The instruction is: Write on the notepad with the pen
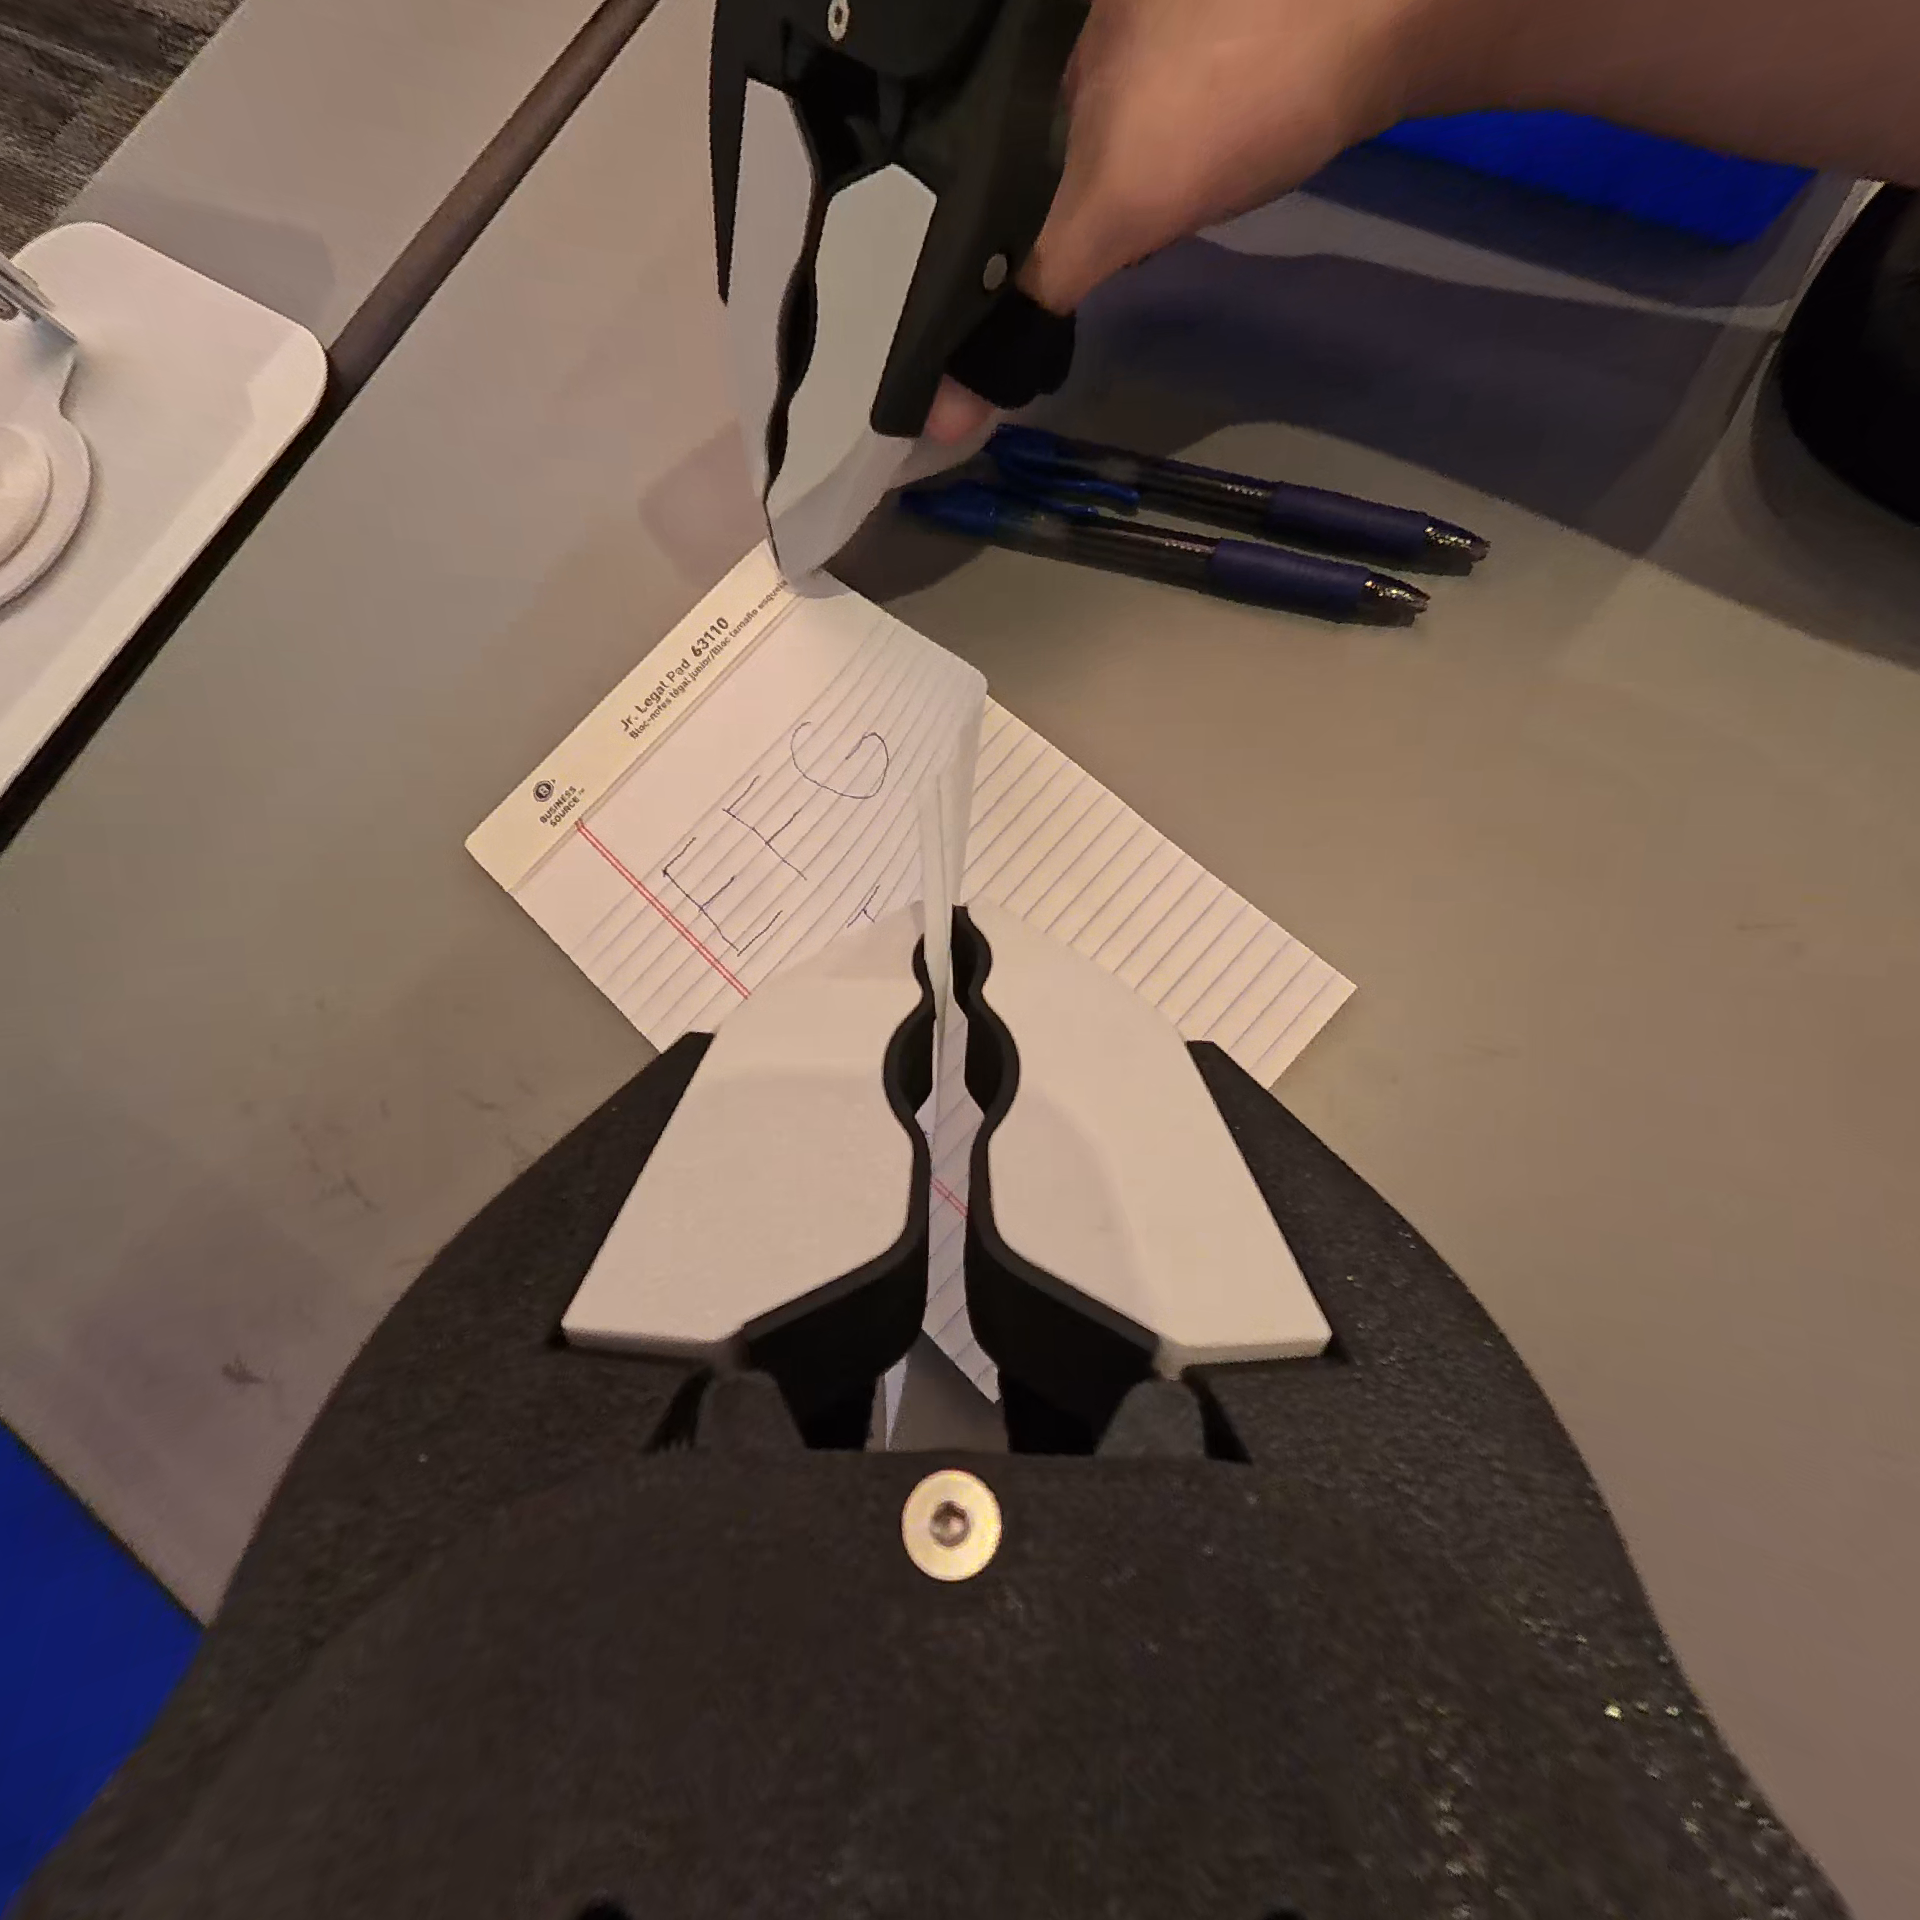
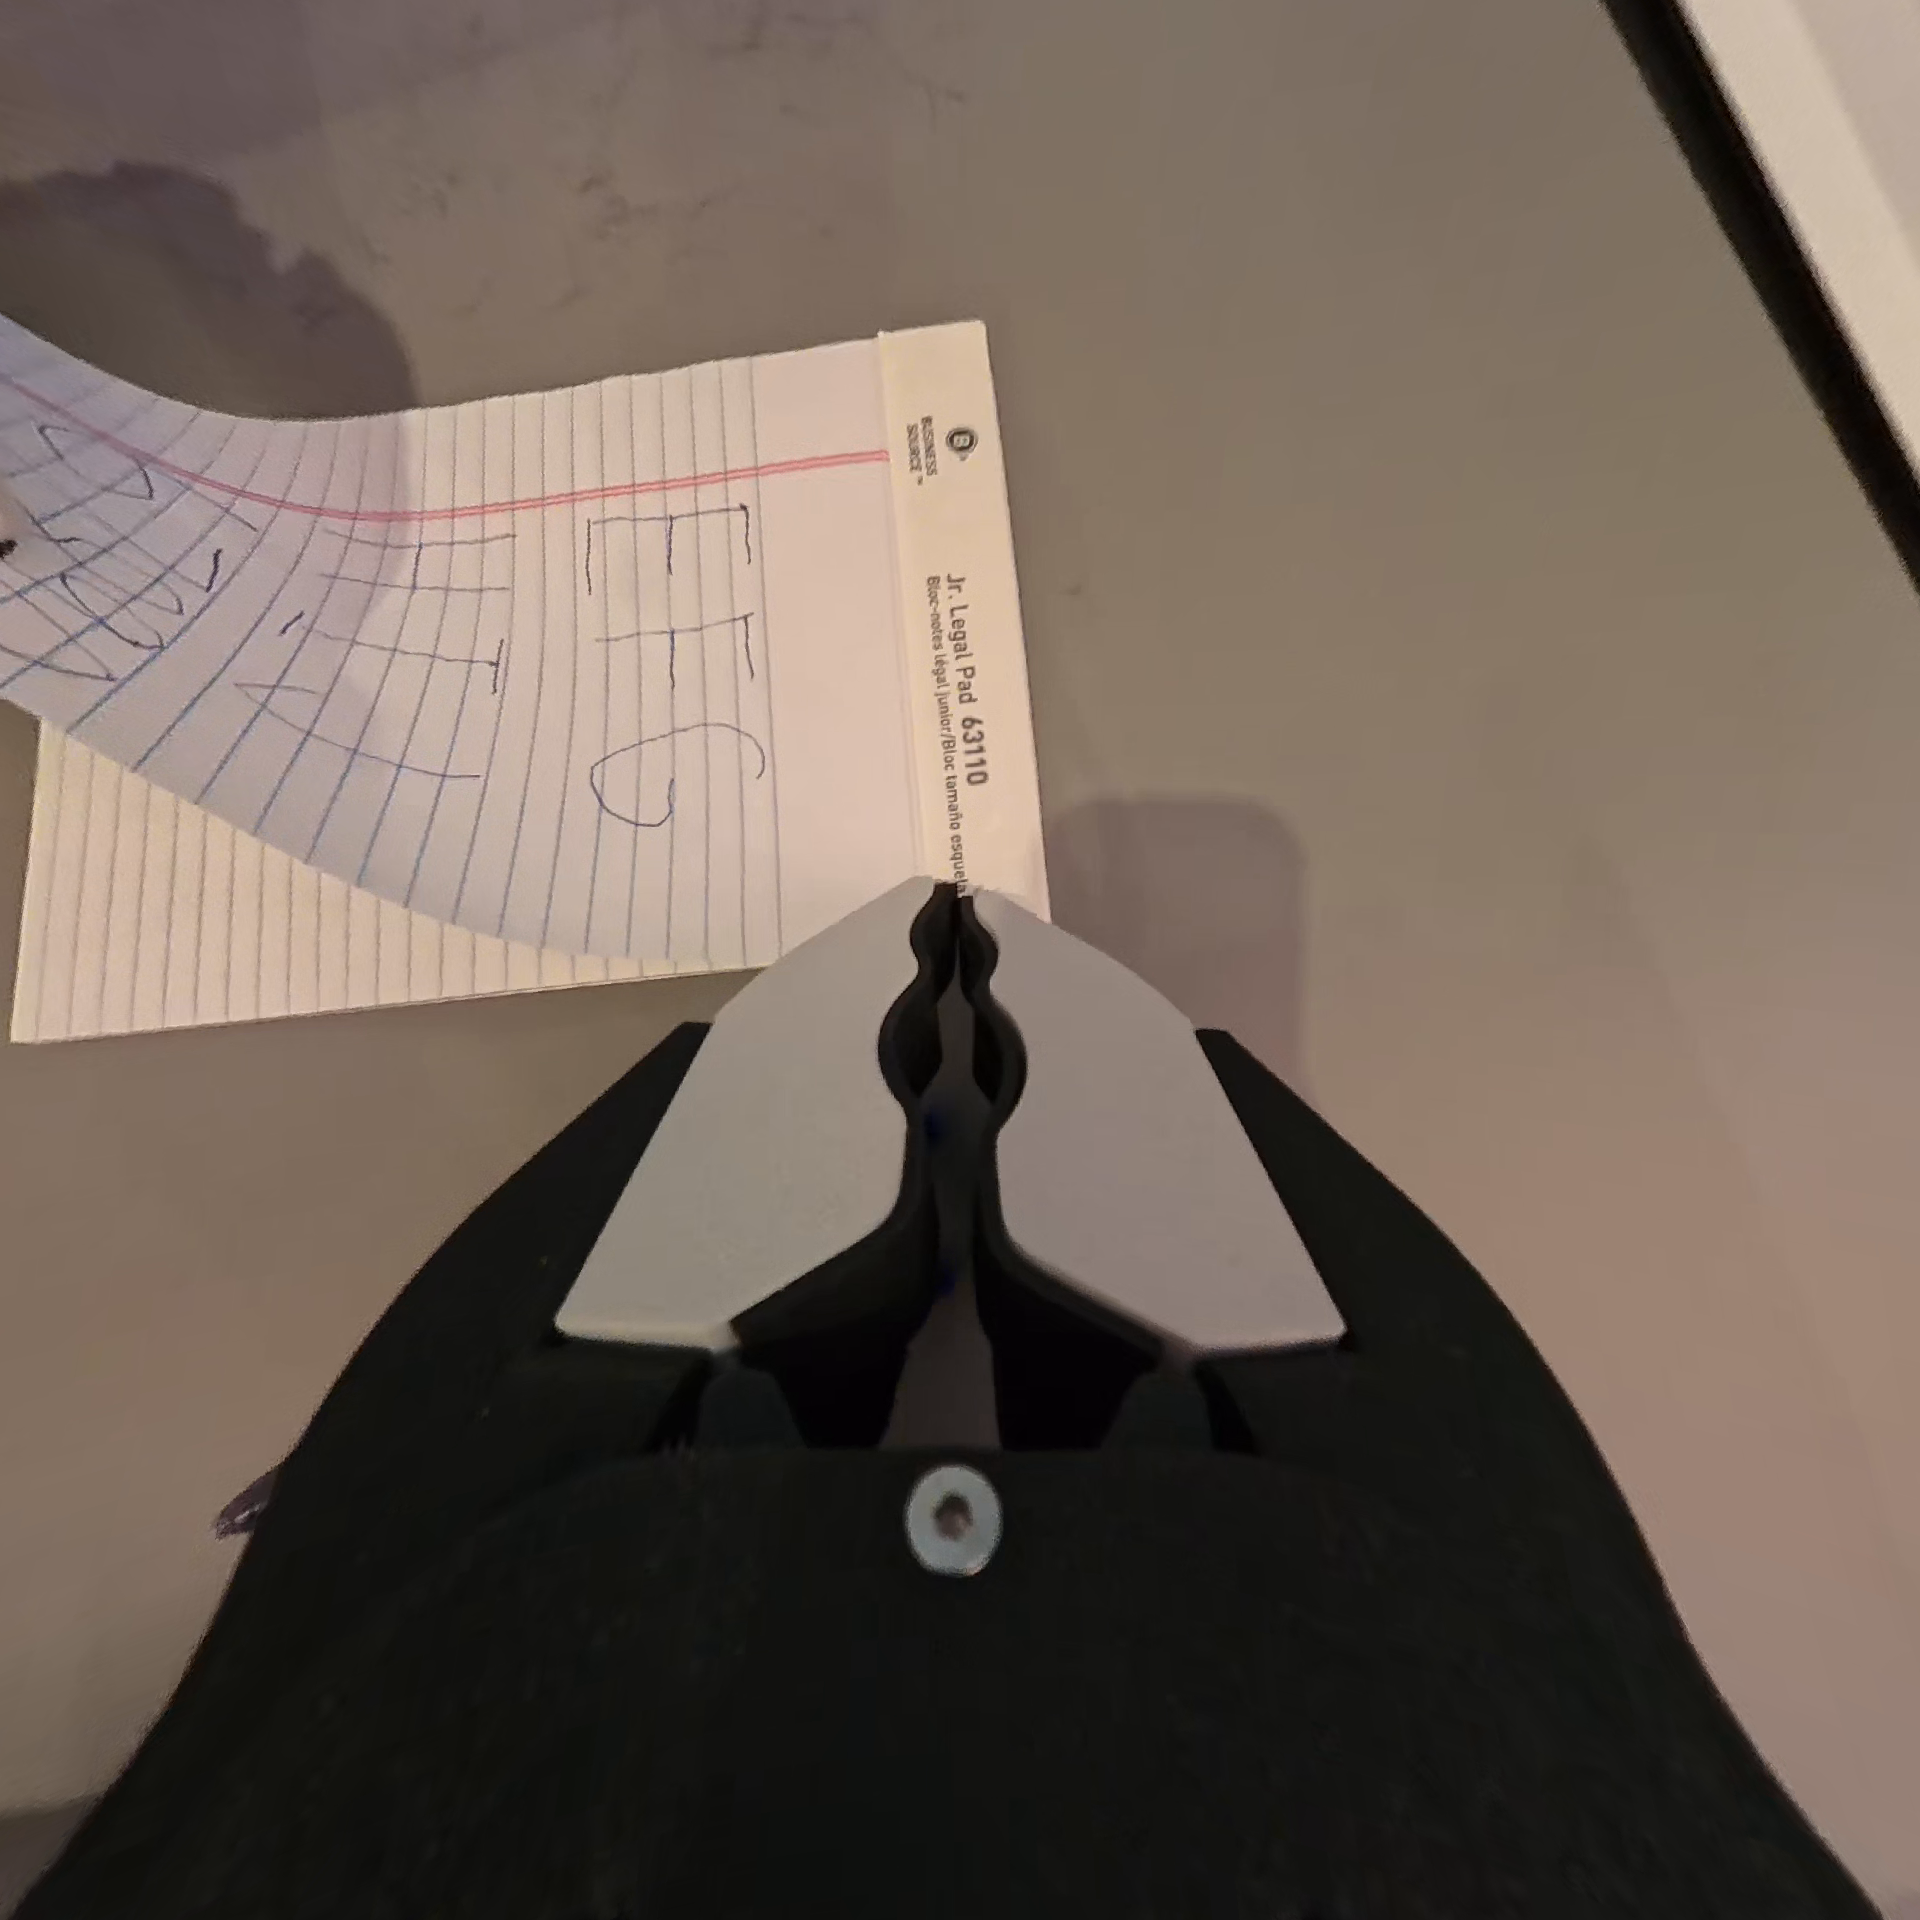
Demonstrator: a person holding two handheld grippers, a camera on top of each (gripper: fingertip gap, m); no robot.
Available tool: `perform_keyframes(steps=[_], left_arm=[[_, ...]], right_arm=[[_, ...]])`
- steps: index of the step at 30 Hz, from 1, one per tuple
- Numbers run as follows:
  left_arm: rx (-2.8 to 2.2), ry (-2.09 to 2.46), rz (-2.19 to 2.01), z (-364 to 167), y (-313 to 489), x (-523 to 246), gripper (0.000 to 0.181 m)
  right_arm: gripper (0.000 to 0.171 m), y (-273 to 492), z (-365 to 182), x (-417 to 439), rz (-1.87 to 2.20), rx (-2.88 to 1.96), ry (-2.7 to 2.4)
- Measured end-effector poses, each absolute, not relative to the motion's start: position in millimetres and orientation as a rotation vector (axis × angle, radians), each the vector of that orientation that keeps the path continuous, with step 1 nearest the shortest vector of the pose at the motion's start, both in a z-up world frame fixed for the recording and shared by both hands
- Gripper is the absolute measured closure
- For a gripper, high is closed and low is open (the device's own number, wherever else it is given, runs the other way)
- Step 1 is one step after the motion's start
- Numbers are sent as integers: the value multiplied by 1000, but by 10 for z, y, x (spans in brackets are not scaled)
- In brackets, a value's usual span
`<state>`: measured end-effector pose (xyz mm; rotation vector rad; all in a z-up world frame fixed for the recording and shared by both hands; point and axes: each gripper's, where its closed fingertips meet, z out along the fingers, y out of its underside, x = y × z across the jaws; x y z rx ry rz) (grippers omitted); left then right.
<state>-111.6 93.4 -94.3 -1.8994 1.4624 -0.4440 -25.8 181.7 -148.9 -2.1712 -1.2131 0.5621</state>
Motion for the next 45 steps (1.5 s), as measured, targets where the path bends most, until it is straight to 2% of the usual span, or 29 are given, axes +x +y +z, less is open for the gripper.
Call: perform_keyframes(steps=[18, 29, 45], left_arm=[[-1866, 1395, -507, -777, 1085, -1223, 181], [-1886, 1329, -561, -882, 1088, -1309, 181], [-1866, 1193, -603, -639, 1181, -1399, 181]], right_arm=[[171, 1822, -1505, -240, 549, -2129, -1225], [170, 1819, -1505, -240, 560, -2126, -1254], [170, 1818, -1500, -247, 584, -2139, -1224]])
